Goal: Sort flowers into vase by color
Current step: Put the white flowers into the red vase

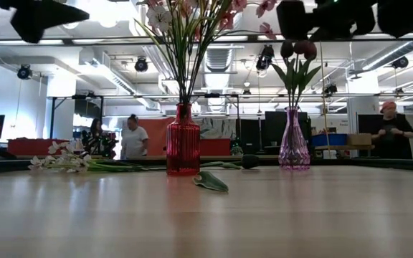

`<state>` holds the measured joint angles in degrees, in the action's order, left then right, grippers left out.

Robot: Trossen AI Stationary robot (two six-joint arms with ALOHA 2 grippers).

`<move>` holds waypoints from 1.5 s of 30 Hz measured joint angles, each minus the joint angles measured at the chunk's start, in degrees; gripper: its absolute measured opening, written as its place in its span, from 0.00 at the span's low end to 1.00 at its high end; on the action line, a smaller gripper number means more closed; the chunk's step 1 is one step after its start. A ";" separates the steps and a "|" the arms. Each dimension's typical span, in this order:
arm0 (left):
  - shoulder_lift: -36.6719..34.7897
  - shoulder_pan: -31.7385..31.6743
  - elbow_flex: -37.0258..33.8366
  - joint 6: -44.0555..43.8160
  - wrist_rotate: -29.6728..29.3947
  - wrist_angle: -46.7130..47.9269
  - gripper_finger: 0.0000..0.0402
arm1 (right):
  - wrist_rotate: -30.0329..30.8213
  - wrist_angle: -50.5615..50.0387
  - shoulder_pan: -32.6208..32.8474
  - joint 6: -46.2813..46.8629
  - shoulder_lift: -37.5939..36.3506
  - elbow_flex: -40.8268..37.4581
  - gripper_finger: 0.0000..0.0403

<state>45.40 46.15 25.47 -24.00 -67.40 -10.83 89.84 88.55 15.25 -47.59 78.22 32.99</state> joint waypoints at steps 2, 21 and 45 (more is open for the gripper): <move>-0.04 -4.65 0.00 -4.40 8.00 3.03 0.59 | 0.14 0.00 3.10 0.28 0.00 0.00 0.69; 4.90 -47.33 6.03 10.91 46.96 36.69 0.64 | 0.18 -0.04 9.87 2.83 0.00 0.02 0.68; 40.15 -66.32 12.91 35.38 55.00 24.39 0.79 | 0.16 -1.65 10.00 3.64 0.02 0.02 0.68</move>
<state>85.55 -20.16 38.39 11.38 -12.40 13.56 90.00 86.91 25.26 -43.95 78.24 33.01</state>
